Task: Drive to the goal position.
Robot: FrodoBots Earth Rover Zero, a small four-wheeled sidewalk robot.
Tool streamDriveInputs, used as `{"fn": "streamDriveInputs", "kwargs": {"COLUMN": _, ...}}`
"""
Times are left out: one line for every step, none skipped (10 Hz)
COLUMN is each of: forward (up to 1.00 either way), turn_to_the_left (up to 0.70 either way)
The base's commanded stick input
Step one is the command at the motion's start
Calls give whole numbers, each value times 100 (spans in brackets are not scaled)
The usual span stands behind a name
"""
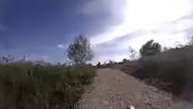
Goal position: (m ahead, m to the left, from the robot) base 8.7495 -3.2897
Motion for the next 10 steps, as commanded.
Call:
{"fn": "streamDriveInputs", "kwargs": {"forward": 100, "turn_to_the_left": 0}}
{"fn": "streamDriveInputs", "kwargs": {"forward": 100, "turn_to_the_left": 0}}
{"fn": "streamDriveInputs", "kwargs": {"forward": 100, "turn_to_the_left": 0}}
{"fn": "streamDriveInputs", "kwargs": {"forward": 100, "turn_to_the_left": 0}}
{"fn": "streamDriveInputs", "kwargs": {"forward": 100, "turn_to_the_left": 0}}
{"fn": "streamDriveInputs", "kwargs": {"forward": 100, "turn_to_the_left": 0}}
{"fn": "streamDriveInputs", "kwargs": {"forward": 100, "turn_to_the_left": 0}}
{"fn": "streamDriveInputs", "kwargs": {"forward": 100, "turn_to_the_left": 0}}
{"fn": "streamDriveInputs", "kwargs": {"forward": 100, "turn_to_the_left": 0}}
{"fn": "streamDriveInputs", "kwargs": {"forward": 100, "turn_to_the_left": 0}}
